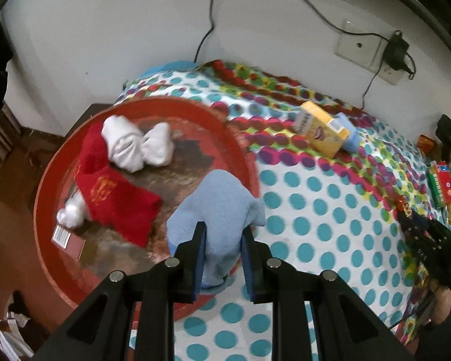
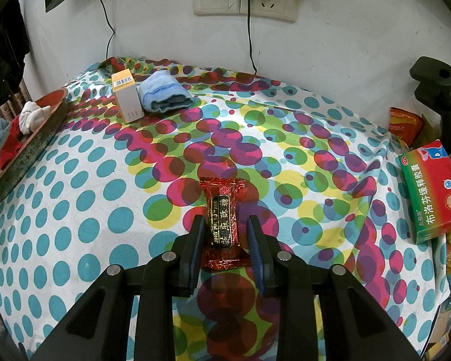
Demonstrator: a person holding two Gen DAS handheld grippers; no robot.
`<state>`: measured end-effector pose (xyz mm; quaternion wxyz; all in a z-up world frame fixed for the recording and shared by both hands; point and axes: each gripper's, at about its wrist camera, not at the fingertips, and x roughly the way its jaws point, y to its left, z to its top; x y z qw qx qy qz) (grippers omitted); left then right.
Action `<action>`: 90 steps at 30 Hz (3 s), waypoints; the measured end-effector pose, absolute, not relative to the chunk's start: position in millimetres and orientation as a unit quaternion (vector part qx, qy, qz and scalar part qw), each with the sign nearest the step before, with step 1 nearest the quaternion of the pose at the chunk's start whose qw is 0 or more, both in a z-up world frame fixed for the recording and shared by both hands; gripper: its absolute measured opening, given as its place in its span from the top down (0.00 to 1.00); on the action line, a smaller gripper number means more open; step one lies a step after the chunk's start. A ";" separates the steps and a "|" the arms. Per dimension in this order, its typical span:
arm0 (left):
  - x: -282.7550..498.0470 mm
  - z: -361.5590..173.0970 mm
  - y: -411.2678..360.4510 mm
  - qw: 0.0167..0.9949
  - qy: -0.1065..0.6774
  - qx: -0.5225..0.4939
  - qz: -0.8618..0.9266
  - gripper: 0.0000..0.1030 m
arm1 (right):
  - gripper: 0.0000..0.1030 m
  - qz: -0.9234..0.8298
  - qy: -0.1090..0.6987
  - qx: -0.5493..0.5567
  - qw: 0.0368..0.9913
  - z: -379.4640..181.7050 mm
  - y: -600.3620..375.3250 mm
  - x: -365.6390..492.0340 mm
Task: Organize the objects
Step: 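Carry the light blue sock with the left gripper over the red tray, then lower the sock onto the tray with the left gripper while the right gripper carries the candy bar over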
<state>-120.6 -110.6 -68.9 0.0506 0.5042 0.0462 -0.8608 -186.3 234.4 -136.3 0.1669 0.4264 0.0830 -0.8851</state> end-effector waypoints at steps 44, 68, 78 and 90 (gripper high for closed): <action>-98.9 -104.9 -241.4 0.033 0.047 0.551 -0.832 0.66 | 0.73 -0.888 0.093 0.429 0.135 -136.3 231.1 -187.9; -72.4 -84.8 -268.8 0.005 0.047 0.497 -0.867 0.54 | 0.87 -0.880 0.138 0.421 0.172 -97.0 111.1 -164.2; -70.3 -84.6 -257.6 -0.025 0.043 0.493 -0.869 0.54 | 0.66 -0.878 0.129 0.447 0.117 -106.7 161.3 -166.8; -74.0 -97.6 -236.0 -0.033 0.003 0.507 -0.861 0.54 | 0.82 -0.873 0.122 0.463 0.095 -132.4 163.7 -178.2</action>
